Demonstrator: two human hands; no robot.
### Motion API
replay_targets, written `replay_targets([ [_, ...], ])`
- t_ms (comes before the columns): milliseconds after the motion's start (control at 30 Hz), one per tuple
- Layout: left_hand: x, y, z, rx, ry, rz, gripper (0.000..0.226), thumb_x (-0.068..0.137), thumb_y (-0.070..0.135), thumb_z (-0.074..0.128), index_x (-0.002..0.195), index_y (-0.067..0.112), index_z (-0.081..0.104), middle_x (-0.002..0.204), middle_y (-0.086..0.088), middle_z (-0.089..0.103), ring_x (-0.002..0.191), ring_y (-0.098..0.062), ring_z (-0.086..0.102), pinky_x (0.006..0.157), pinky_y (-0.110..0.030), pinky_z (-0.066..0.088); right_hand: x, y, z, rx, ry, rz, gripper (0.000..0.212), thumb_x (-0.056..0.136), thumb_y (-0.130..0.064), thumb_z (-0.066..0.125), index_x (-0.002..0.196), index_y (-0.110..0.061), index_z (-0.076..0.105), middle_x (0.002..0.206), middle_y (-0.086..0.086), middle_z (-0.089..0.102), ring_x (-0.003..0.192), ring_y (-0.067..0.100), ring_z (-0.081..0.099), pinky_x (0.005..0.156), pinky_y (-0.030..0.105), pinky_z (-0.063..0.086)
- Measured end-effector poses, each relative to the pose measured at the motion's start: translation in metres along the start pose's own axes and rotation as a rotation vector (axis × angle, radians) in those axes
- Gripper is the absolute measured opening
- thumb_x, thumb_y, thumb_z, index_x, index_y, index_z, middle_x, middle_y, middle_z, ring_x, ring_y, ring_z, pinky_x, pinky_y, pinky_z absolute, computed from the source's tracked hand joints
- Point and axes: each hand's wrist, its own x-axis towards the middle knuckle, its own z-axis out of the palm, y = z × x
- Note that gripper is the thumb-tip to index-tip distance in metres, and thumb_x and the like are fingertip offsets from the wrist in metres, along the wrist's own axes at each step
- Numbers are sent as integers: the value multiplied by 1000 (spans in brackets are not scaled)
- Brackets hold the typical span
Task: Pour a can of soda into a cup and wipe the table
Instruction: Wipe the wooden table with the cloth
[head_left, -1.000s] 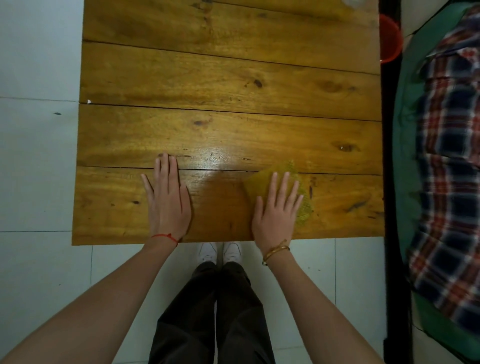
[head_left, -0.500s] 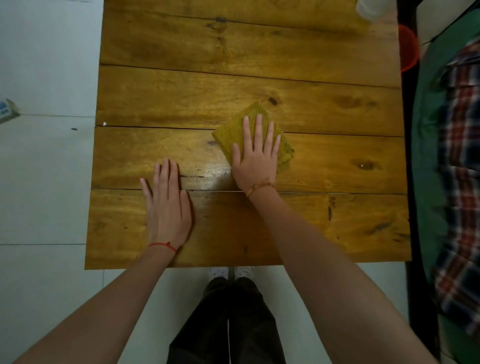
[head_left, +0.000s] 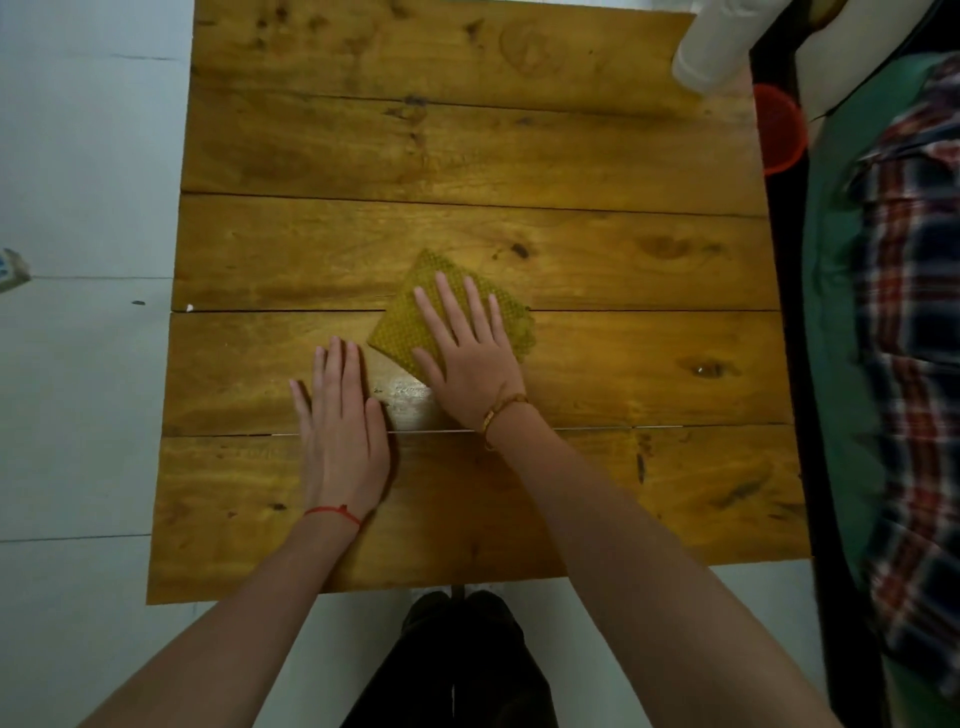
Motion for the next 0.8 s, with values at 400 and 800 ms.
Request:
replay_targets([
  [400, -43, 80, 5, -121, -20, 18, 46, 99, 24, 50, 142, 9, 45, 146, -10, 44, 137, -27, 38, 114, -45, 34, -118, 0, 4, 330, 26, 607, 65, 104, -47, 24, 159, -24, -4, 166, 2, -13, 153, 27, -14, 125, 46, -5],
  [800, -33, 138, 1, -254, -246, -511, 33, 91, 40, 63, 108, 12, 63, 108, -7, 66, 112, -27, 53, 92, -44, 50, -137, 73, -47, 582, 31, 881, 35, 94, -25, 64, 121, -7, 50, 120, 10, 58, 113, 26, 56, 96, 40, 51],
])
